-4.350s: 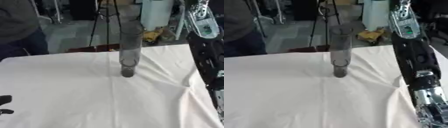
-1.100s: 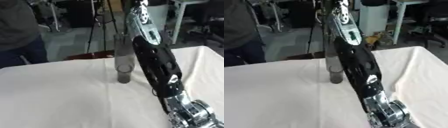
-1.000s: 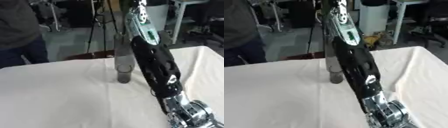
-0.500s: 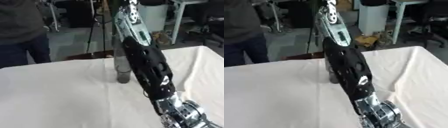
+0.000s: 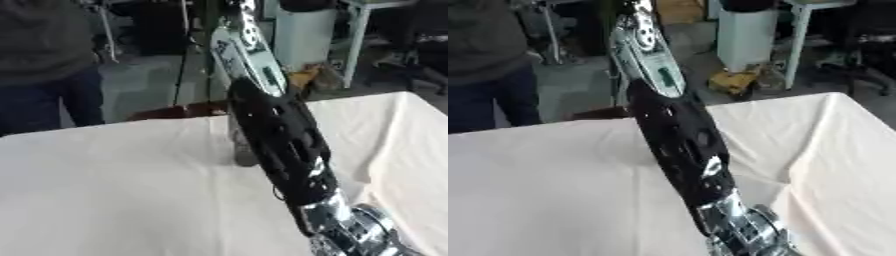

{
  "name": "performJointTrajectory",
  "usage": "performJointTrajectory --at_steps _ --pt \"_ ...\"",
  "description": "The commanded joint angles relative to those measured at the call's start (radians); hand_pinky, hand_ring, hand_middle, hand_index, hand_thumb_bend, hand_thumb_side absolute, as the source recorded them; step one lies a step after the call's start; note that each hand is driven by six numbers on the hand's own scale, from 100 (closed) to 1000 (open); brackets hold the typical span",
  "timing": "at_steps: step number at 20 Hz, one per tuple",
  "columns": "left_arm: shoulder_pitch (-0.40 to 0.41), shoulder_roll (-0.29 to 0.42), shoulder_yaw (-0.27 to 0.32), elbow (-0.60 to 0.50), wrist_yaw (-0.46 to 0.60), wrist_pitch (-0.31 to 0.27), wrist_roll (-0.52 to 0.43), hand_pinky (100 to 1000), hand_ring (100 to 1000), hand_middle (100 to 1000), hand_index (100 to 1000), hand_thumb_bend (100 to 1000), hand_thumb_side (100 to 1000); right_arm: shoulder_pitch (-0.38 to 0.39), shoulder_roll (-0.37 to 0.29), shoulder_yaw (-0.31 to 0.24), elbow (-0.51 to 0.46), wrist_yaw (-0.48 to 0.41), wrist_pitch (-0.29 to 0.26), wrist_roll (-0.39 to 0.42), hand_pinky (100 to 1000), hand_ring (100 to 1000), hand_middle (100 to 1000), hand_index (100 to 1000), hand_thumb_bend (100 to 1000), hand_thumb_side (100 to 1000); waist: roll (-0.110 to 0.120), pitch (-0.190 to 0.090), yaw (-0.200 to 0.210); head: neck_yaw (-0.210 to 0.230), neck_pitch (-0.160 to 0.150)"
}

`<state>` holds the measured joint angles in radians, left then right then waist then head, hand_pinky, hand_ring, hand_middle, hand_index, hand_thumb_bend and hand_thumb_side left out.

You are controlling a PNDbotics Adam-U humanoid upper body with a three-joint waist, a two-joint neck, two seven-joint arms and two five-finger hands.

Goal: Arrange flowers into the vase.

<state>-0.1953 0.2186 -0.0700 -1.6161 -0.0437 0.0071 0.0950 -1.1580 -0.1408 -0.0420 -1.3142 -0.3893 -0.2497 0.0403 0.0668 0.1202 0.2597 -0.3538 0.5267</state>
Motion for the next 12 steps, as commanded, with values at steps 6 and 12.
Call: performJointTrajectory --at_steps 6,12 --pt "-0.016 0.009 0.000 -0.013 0.004 -0.001 -0.007 533 750 658 653 366 1000 -0.015 0.007 -0.003 -0.005 -0.007 0.014 0.014 100 100 100 100 100 1000 0.013 -0.017 0.011 -0.012 -0.012" --pt "-0.017 0.006 -0.002 -0.012 0.007 0.000 -0.010 534 750 658 653 365 1000 0.002 0.009 -0.026 0.038 0.011 0.044 0.032 100 100 100 100 100 1000 0.022 -0.012 0.030 -0.032 -0.019"
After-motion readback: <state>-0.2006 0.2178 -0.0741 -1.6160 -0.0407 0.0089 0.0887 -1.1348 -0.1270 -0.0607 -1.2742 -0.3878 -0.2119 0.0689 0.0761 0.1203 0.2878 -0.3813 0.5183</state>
